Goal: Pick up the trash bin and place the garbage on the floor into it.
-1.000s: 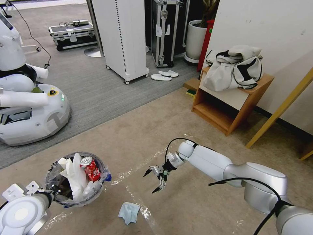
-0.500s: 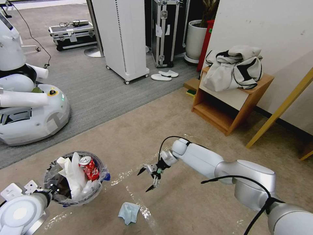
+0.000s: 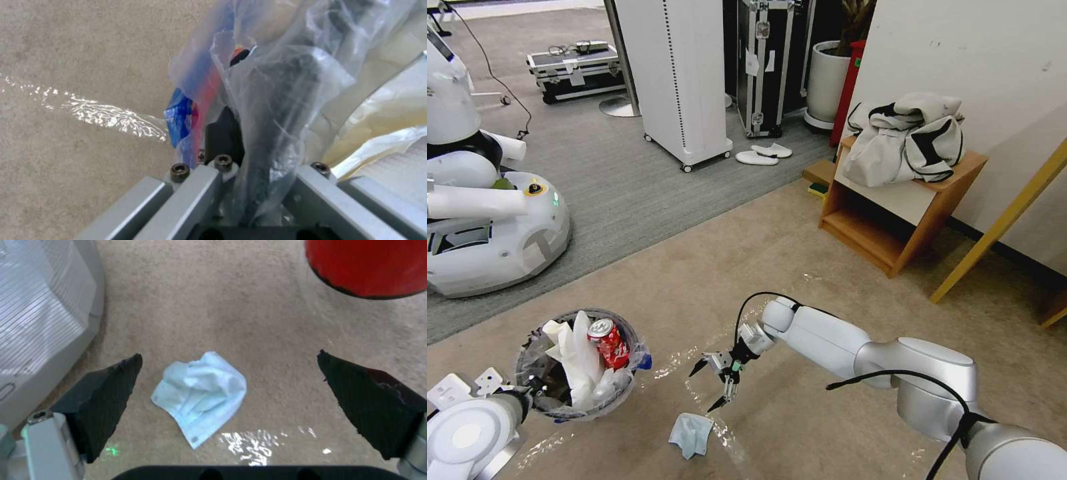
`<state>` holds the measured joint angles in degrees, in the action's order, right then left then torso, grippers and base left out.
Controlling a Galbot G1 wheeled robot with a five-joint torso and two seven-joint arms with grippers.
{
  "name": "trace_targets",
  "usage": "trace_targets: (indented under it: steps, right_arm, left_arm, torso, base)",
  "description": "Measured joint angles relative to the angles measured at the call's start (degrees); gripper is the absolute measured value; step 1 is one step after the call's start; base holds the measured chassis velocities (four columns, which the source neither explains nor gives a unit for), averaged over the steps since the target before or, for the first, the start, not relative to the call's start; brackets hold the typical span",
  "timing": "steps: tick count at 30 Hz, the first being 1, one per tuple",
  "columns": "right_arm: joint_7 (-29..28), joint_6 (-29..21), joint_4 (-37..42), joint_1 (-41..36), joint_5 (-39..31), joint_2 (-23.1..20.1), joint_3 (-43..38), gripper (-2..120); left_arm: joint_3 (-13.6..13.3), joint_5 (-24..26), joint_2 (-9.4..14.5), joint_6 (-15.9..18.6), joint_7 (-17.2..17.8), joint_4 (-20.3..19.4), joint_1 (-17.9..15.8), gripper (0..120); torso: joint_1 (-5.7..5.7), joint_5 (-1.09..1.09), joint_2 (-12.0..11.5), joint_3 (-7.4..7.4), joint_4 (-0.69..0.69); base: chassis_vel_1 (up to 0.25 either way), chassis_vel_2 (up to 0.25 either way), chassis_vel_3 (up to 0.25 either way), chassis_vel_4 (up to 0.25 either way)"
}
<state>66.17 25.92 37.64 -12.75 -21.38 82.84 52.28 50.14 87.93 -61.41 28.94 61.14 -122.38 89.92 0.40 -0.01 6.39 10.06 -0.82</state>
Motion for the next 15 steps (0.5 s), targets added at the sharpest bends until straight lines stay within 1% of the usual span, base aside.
trace_targets:
  steps: [15]
  right_arm:
    - [-0.01, -0.30, -1.01, -1.12, 1.90, 0.66, 2.12, 100]
  left_arm:
    - [-0.06, -0.20, -0.39, -0.01, -0.10, 0.21, -0.12, 0]
  torso:
    - [0.00, 0.00, 0.00, 0.00, 0.00]
  base:
    - [0.000, 0.000, 0.000, 0.000]
